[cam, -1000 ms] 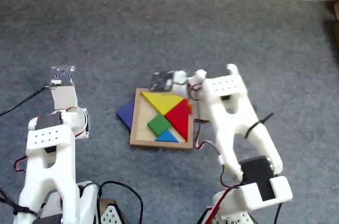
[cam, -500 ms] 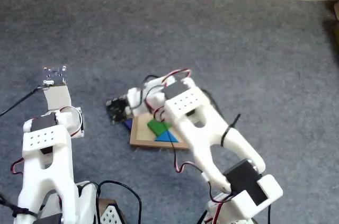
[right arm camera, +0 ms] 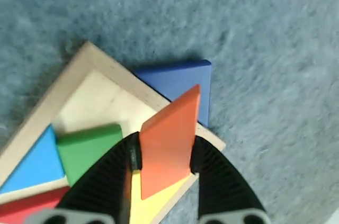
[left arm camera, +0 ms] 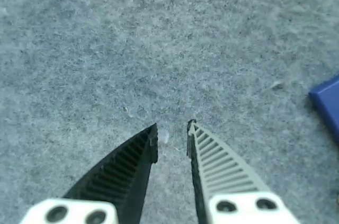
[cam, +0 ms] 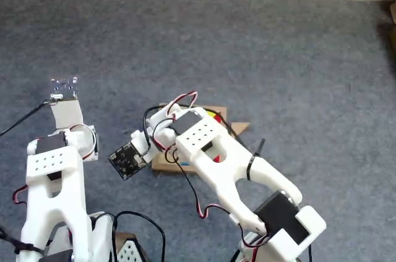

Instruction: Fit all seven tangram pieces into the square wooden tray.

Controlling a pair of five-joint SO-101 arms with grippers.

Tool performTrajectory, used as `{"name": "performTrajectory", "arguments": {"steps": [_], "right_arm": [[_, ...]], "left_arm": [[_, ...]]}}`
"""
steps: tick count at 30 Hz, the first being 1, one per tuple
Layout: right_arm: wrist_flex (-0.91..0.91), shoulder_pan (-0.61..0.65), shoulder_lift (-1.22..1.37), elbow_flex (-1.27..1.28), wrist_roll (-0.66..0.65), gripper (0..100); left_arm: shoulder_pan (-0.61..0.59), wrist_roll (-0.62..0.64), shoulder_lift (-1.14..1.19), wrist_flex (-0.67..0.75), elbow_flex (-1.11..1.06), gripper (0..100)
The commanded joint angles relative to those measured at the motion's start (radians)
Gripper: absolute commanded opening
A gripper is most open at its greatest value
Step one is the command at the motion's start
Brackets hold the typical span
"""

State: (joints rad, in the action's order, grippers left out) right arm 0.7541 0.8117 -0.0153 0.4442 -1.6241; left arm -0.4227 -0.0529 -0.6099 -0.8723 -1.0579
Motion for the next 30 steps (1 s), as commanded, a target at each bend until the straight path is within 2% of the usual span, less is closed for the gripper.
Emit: {"name": "performTrajectory", "arguments": {"steps": [1,3,5,13,16,20,27,30], "right_arm": [[-0.018,0.007,-0.048,-0.004,0.086,9.0],[-0.019,-0.001,-0.036,-0.005,0.157,18.2],[-0.019,-0.007,-0.027,-0.008,0.169,23.9],[-0.016,-0.081,-0.058,-0.008,0.175,23.3],[0.002,-0.114,-0.097,-0.002,0.213,15.2],[0.070,-0.136,-0.150,-0.002,0.471,3.4],[0.237,-0.133,-0.120,-0.004,1.100,2.6],[0.209,-0.133,-0.071,-0.039,1.290,2.6]], "left_arm": [[-0.028,0.011,-0.022,0.015,0.002,11],[-0.028,0.011,-0.022,0.015,0.002,11],[-0.028,0.011,-0.022,0.015,0.002,11],[-0.028,0.011,-0.022,0.015,0.002,11],[-0.028,0.011,-0.022,0.015,0.002,11],[-0.028,0.011,-0.022,0.015,0.002,11],[-0.028,0.011,-0.022,0.015,0.002,11],[-0.028,0.011,-0.022,0.015,0.004,11]]}}
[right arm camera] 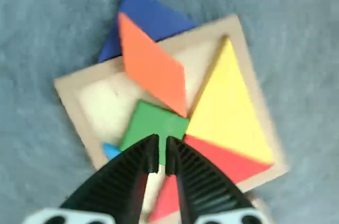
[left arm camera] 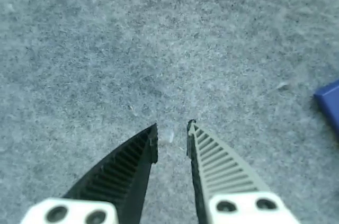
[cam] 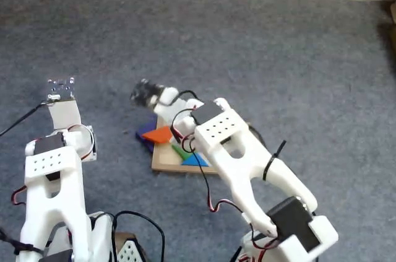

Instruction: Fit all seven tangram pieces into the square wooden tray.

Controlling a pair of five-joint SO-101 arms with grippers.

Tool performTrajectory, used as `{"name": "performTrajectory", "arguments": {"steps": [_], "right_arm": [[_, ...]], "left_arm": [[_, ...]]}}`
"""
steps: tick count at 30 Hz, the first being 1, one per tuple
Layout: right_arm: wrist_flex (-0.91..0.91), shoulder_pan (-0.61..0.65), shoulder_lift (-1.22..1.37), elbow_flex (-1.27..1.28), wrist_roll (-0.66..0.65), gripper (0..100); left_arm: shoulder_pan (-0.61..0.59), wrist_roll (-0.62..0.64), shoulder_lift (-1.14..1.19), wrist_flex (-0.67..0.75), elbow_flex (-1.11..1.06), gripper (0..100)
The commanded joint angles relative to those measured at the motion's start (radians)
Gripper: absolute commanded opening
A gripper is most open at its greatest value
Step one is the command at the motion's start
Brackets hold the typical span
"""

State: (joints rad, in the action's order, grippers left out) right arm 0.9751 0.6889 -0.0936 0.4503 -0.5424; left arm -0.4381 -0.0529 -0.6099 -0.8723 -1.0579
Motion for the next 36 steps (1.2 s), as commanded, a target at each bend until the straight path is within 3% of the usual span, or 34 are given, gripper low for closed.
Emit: {"name": "performTrajectory", "arguments": {"steps": [1,6,13,22,31,36], "right_arm": [[-0.027,-0.010,0.027,-0.065,0.253,2.6],[-0.099,0.018,0.153,-0.214,0.417,2.6],[-0.101,0.087,0.335,-0.447,0.494,2.6],[-0.082,0.166,0.438,-0.539,0.488,2.6],[0.156,0.174,0.432,-0.539,0.483,2.6],[0.268,0.174,0.429,-0.544,0.364,2.4]], "left_arm": [[-0.015,0.011,-0.022,0.015,0.004,11],[-0.047,0.012,-0.024,0.015,0.007,11],[-0.059,0.012,-0.028,0.014,0.007,11],[-0.059,0.012,-0.028,0.014,0.007,11],[-0.058,0.012,-0.028,0.015,0.007,11],[-0.058,0.012,-0.028,0.015,0.007,11]]}}
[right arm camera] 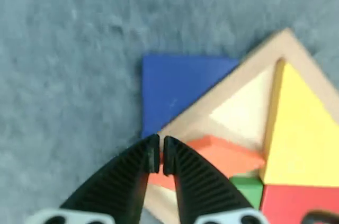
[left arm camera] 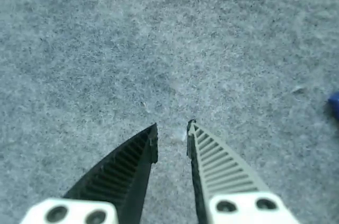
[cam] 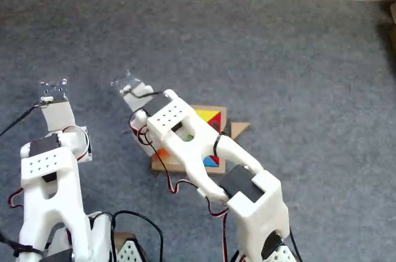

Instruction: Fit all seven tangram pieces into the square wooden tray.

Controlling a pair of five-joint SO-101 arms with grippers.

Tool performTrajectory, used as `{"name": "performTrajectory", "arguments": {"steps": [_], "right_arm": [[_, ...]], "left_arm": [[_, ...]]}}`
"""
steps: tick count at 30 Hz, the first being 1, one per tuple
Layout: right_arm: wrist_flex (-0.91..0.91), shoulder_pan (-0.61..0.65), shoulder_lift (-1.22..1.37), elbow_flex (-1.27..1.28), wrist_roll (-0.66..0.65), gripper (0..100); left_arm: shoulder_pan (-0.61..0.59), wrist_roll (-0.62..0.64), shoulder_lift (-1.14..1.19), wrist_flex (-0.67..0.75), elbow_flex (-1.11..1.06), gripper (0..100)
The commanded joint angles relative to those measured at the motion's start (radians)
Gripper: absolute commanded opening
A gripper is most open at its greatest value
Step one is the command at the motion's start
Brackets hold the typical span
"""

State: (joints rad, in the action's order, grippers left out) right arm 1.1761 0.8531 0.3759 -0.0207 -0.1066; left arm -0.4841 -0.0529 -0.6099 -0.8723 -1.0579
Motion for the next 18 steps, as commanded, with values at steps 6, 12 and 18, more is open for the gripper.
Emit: {"name": "performTrajectory", "arguments": {"steps": [6,12,18], "right_arm": [[0.177,-0.008,-0.061,-0.107,-0.106,2.4],[0.180,-0.048,-0.136,-0.124,-0.106,2.4],[0.073,-0.064,-0.136,0.005,-0.106,2.4]], "left_arm": [[-0.012,0.012,-0.028,0.015,0.007,11],[-0.010,0.012,-0.028,0.015,0.007,11],[-0.007,0.012,-0.028,0.015,0.007,11]]}}
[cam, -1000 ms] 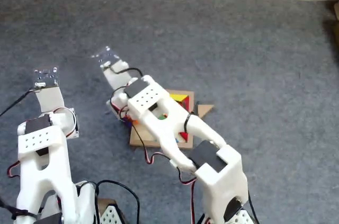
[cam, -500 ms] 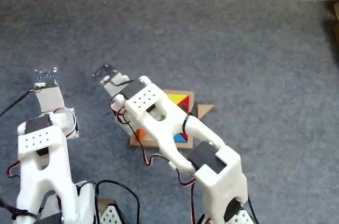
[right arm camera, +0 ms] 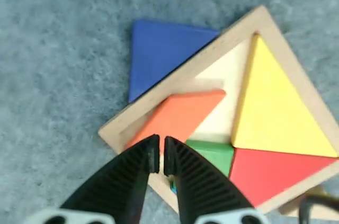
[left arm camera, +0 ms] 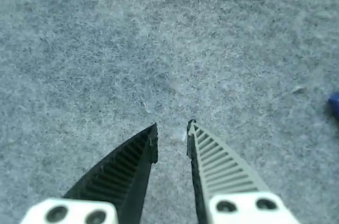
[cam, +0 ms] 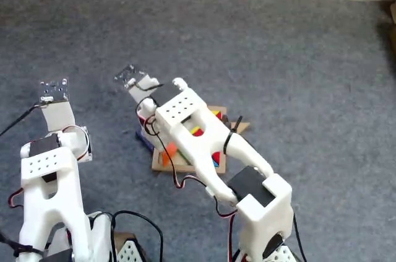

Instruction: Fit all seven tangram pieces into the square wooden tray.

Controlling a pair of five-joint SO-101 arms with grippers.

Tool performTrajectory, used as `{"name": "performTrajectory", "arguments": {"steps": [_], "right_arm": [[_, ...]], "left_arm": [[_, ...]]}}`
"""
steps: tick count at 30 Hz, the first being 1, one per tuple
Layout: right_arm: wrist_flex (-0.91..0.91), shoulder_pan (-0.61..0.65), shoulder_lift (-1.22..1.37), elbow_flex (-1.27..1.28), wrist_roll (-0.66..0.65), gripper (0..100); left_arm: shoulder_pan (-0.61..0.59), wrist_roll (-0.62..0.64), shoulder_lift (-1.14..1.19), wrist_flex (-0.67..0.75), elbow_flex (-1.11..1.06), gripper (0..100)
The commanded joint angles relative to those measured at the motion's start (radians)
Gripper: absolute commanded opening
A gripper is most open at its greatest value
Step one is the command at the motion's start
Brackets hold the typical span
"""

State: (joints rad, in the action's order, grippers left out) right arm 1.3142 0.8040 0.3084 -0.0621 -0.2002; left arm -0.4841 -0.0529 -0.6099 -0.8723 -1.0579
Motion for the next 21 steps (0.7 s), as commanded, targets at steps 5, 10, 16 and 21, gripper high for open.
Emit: {"name": "performTrajectory", "arguments": {"steps": [5,10,16,21], "right_arm": [[-0.191,-0.016,-0.068,0.170,-0.012,2.4],[-0.308,-0.047,-0.068,0.234,-0.012,2.4],[-0.404,-0.090,-0.067,0.236,-0.103,2.4],[-0.455,-0.090,-0.064,0.237,-0.164,2.4]], "left_arm": [[-0.007,0.012,-0.028,0.015,0.007,11],[-0.007,0.012,-0.028,0.015,0.007,11],[-0.007,0.012,-0.027,0.015,0.007,11],[-0.007,0.012,-0.027,0.015,0.007,11]]}}
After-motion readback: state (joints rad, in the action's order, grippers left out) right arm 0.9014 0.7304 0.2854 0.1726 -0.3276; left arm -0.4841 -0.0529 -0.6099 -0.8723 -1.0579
